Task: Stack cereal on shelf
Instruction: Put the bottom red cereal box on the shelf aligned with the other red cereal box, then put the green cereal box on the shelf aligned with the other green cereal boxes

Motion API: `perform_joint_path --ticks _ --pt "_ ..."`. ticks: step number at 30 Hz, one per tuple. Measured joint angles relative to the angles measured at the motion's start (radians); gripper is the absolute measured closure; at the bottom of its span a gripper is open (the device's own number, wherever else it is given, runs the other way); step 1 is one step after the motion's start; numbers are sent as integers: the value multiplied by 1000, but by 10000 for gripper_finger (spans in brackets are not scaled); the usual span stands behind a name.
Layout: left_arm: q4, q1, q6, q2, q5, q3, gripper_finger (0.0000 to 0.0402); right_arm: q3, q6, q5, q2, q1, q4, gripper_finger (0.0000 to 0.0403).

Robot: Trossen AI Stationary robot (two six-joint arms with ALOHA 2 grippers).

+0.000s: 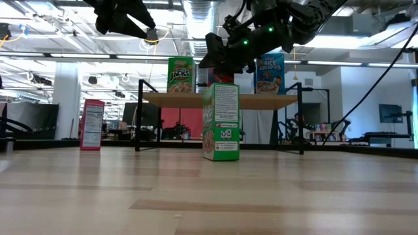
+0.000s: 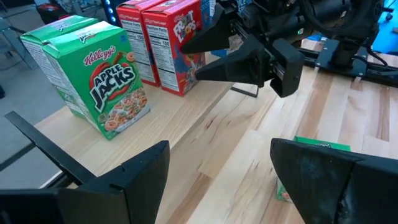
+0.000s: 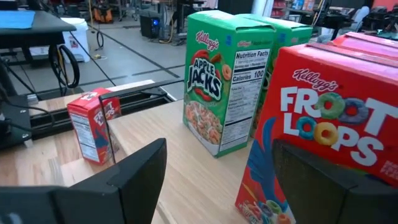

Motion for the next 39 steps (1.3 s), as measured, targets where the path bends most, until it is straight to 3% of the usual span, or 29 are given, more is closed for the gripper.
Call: perform_joint_path --ticks 19,25,39 --pt "0 0 0 0 8 0 132 4 -13 -37 -47 119 -47 92" --pt "0 0 0 0 9 0 132 35 8 -30 -134 188 -242 92" --pt "0 0 -2 0 11 0 132 239 383 -90 -227 280 -680 92"
